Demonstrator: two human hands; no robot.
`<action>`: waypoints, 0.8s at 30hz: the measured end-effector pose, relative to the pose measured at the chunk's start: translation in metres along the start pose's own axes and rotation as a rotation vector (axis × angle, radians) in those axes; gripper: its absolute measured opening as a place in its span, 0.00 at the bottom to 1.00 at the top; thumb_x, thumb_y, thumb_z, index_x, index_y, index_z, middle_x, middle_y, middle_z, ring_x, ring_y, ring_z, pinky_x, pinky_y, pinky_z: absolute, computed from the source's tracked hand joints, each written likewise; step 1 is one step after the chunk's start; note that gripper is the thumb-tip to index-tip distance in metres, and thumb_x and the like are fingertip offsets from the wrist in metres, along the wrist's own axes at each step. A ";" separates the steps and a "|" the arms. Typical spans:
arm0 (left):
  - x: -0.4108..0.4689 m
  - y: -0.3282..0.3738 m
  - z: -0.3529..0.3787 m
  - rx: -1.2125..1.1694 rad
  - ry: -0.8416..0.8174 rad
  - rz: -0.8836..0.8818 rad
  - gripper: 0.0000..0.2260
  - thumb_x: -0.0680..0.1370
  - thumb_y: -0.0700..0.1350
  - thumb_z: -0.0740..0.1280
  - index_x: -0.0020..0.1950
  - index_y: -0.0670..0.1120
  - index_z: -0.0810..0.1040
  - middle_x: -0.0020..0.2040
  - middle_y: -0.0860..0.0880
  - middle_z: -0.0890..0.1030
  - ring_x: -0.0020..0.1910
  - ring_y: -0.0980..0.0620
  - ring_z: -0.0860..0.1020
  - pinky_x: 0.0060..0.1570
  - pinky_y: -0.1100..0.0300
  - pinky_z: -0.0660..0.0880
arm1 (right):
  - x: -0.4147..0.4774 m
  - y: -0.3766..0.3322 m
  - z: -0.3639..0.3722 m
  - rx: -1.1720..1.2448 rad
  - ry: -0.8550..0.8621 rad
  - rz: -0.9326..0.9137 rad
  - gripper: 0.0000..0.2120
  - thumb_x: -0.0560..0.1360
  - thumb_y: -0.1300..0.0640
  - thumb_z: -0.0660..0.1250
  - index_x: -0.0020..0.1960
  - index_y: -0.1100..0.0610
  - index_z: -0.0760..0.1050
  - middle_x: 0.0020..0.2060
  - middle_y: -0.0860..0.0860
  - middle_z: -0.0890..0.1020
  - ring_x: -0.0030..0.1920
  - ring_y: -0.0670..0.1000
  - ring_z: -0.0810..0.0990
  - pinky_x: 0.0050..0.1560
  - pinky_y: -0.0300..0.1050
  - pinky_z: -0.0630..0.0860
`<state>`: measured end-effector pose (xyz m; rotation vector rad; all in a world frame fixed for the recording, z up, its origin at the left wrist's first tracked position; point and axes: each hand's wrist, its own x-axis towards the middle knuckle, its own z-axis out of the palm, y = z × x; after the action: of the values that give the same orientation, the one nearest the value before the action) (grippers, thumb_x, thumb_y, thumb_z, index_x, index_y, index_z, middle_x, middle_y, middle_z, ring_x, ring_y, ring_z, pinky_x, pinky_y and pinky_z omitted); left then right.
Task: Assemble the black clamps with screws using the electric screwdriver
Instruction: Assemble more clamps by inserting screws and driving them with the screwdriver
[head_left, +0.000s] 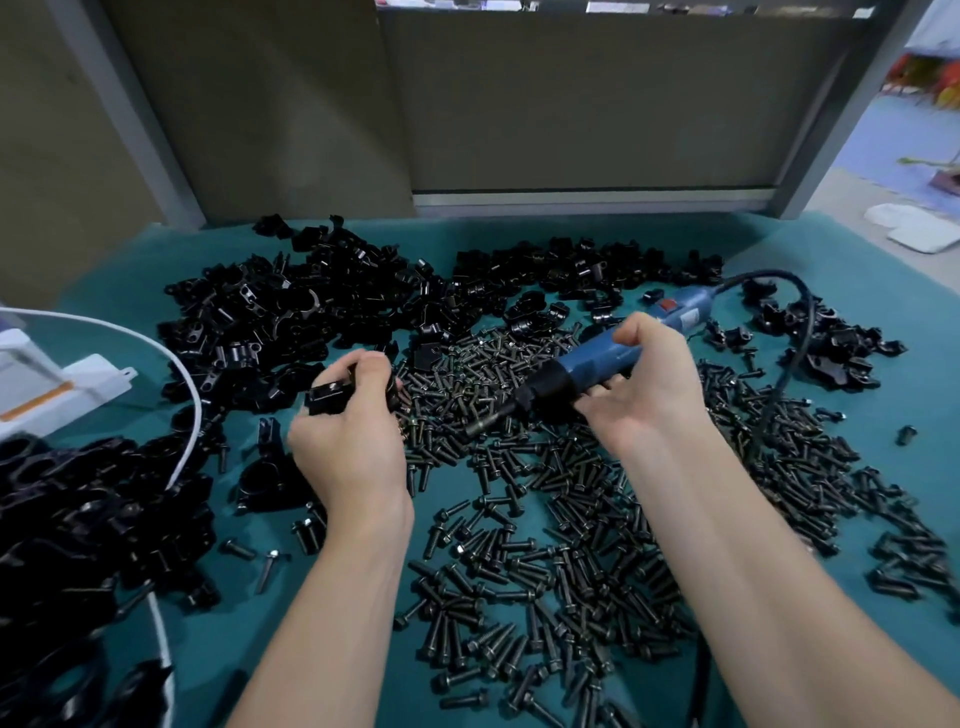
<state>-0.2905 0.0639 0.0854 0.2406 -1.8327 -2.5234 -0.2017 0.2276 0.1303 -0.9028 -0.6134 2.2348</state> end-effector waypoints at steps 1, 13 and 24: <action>0.001 -0.001 0.000 -0.008 -0.005 -0.016 0.01 0.76 0.45 0.75 0.45 0.50 0.86 0.36 0.54 0.84 0.31 0.57 0.77 0.28 0.63 0.71 | -0.001 0.000 -0.003 -0.050 0.002 -0.026 0.21 0.72 0.67 0.62 0.62 0.53 0.70 0.59 0.57 0.76 0.55 0.59 0.81 0.63 0.62 0.80; 0.002 -0.007 0.006 -0.018 -0.077 -0.037 0.11 0.74 0.40 0.80 0.55 0.46 0.86 0.44 0.49 0.89 0.35 0.54 0.83 0.40 0.64 0.81 | -0.048 0.037 -0.014 -1.910 -0.386 -0.645 0.11 0.78 0.60 0.69 0.51 0.47 0.87 0.39 0.48 0.87 0.35 0.49 0.84 0.41 0.48 0.86; 0.000 -0.002 0.003 -0.071 -0.104 -0.026 0.11 0.74 0.39 0.80 0.50 0.51 0.83 0.38 0.55 0.88 0.35 0.55 0.86 0.40 0.66 0.81 | -0.046 0.053 -0.023 -2.038 -0.339 -0.721 0.07 0.74 0.61 0.72 0.50 0.51 0.82 0.40 0.52 0.83 0.40 0.57 0.78 0.43 0.46 0.78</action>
<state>-0.2911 0.0675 0.0844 0.1356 -1.7806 -2.6604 -0.1799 0.1629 0.1029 -0.7129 -2.8598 0.4492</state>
